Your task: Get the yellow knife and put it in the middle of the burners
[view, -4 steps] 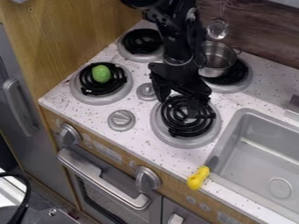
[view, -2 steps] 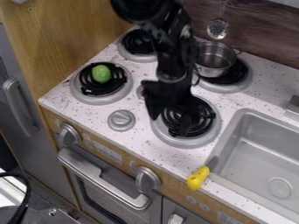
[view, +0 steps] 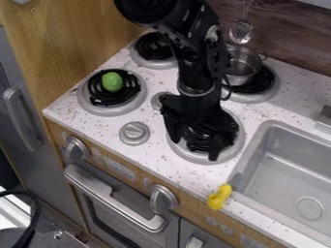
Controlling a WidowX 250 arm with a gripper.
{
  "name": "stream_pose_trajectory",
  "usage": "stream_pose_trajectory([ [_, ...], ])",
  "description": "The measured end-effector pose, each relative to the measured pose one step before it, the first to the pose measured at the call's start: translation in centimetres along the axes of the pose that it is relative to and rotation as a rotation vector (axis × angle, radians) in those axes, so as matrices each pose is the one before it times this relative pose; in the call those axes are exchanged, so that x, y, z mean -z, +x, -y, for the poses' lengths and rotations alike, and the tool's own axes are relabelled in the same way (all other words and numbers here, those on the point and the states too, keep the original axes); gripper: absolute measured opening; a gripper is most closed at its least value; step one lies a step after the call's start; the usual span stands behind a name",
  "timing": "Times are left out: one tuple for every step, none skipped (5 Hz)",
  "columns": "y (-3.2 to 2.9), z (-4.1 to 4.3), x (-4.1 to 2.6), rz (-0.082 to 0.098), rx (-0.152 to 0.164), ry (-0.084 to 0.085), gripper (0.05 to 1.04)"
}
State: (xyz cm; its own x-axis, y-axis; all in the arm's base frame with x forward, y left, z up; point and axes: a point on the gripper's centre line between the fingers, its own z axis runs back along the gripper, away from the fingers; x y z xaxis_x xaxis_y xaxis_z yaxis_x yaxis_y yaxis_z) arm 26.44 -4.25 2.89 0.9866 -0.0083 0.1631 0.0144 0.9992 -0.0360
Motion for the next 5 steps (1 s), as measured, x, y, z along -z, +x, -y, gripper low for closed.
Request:
stream_pose_trajectory([
  [-1.672,2.209,2.271,-0.0583,-0.0051,-0.054,0.997],
  [-0.764,0.654,3.161,-0.078,0.0384,0.029,0.997],
  [-0.24,0.625,2.11,-0.0618,-0.0086,-0.0079,0.997],
  [0.398,0.818,2.243,0.0111,0.019,0.0045,0.997],
  [1.042,0.066,0.502,0.0314,-0.0177,0.0321,0.997],
])
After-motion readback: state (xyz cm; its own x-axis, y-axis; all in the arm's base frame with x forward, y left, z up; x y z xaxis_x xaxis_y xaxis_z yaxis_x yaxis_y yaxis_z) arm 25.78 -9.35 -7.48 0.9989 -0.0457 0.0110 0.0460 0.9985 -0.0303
